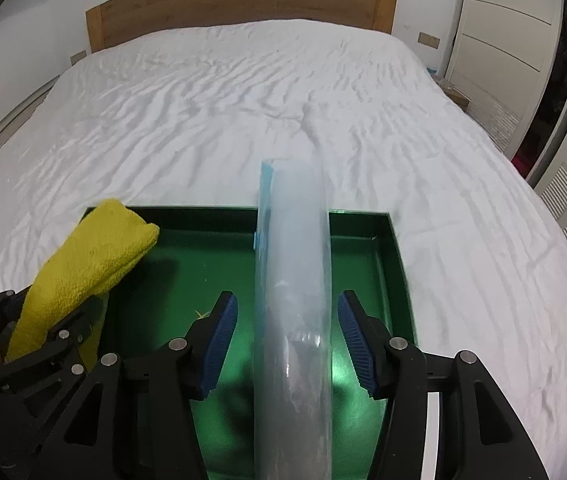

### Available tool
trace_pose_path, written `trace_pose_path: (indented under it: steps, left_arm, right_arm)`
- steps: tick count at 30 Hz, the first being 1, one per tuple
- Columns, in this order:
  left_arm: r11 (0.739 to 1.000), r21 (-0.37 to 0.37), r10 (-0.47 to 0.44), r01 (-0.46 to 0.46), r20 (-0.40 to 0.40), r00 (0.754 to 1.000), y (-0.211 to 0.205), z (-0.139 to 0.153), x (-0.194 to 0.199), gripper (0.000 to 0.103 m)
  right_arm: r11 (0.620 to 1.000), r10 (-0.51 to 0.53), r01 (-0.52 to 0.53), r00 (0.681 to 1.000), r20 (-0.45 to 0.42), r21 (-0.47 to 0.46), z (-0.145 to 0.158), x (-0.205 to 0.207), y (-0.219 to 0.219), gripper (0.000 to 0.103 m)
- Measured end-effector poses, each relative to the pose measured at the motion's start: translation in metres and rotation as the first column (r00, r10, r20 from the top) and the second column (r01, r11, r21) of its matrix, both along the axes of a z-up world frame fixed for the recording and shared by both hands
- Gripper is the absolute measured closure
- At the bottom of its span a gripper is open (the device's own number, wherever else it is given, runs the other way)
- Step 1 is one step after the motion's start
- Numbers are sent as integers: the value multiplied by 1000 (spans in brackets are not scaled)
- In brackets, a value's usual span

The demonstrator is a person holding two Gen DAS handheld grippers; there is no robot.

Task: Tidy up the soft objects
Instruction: 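Lower and release the yellow towel and clear bag into the green tray, then move both tools back toward the remaining items on the bed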

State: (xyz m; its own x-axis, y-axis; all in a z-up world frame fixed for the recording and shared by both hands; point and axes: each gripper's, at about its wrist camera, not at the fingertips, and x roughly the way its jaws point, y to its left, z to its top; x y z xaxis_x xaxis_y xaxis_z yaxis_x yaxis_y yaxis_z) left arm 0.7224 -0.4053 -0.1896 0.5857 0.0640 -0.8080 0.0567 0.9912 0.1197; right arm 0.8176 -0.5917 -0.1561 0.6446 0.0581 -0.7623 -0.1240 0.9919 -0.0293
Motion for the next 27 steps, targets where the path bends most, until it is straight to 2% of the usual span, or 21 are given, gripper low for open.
trace_pose_path:
  steps: [8,15,21,27]
  left_arm:
    - [1000,-8,-6,7,66,998,4,22,-18,64]
    - [997,-56,-55,61,102,993,4,47,-53,64]
    - [991,-84,-93,104,131,987,10,63,-93,64]
    - [986,-108,-113,128,140,984,18,69,-117,63]
  right_arm:
    - [1000,-23,22,998,54,15,25,-23,-10,50]
    - [999,-33,33,996,79,-4,46,-63,-17,50]
    - [999,-21,24,996,85,-33,60,-107,-9,50]
    - [999,-21,25,997,81,-43,69,-143,8,50]
